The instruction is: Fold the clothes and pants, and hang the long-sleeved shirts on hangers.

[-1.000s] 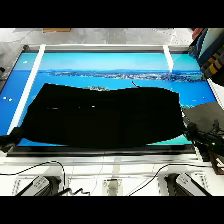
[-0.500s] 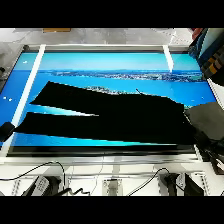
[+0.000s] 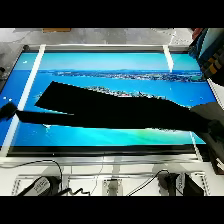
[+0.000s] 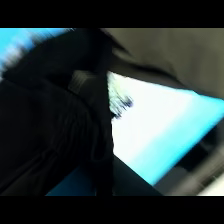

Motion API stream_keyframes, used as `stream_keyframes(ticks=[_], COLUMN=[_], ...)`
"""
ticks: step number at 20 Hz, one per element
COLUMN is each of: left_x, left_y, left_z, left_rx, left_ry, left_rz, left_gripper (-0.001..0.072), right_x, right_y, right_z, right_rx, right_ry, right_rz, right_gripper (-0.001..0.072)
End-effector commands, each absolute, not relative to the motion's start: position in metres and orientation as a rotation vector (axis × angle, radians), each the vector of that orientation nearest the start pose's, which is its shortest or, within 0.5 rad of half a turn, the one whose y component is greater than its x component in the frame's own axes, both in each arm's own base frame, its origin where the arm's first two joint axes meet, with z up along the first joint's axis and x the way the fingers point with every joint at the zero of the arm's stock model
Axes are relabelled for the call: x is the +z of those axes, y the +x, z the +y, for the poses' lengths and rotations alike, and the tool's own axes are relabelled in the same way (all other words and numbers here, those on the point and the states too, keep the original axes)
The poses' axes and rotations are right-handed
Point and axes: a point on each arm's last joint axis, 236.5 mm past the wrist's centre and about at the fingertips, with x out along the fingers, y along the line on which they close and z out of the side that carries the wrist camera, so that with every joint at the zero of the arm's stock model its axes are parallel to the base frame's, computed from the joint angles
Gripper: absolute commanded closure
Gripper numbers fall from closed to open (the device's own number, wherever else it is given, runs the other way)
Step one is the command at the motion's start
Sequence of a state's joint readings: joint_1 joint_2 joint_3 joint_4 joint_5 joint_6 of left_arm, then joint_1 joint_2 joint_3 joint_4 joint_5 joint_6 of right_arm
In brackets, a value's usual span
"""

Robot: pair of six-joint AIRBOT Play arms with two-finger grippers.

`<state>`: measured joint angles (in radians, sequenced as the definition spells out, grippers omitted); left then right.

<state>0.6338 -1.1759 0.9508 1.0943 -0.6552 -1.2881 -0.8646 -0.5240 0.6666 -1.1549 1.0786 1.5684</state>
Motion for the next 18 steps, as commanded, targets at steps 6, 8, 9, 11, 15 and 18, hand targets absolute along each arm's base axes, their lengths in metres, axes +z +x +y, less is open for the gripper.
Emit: stream_keyframes(ticks=[6,8,9,11,15,18], left_x=[0.034,0.024,0.019,0.009,-0.008,-0.018], left_y=[0.575,0.6,0.609,0.622,0.634,0.638], left_z=[0.123,0.107,0.103,0.1,0.099,0.098], left_rx=[0.156,0.142,0.144,0.152,0.171,0.176], left_ry=[-0.43,-0.462,-0.485,-0.51,-0.517,-0.514], left_rz=[0.651,0.641,0.636,0.625,0.596,0.593], left_gripper=[0.0704,0.0704,0.0704,0.0704,0.0701,0.0649], right_x=[0.065,0.037,0.023,0.002,-0.014,-0.03], right_y=[0.294,0.315,0.328,0.357,0.407,0.433], right_z=[-0.199,-0.199,-0.198,-0.195,-0.199,-0.188], right_rx=[-0.621,-0.612,-0.609,-0.61,-0.633,-0.607], right_ry=[1.039,1.127,1.147,1.157,1.111,1.095], right_rz=[0.483,0.511,0.521,0.512,0.427,0.47], right_gripper=[0.0694,0.0694,0.0694,0.0694,0.0694,0.0549])
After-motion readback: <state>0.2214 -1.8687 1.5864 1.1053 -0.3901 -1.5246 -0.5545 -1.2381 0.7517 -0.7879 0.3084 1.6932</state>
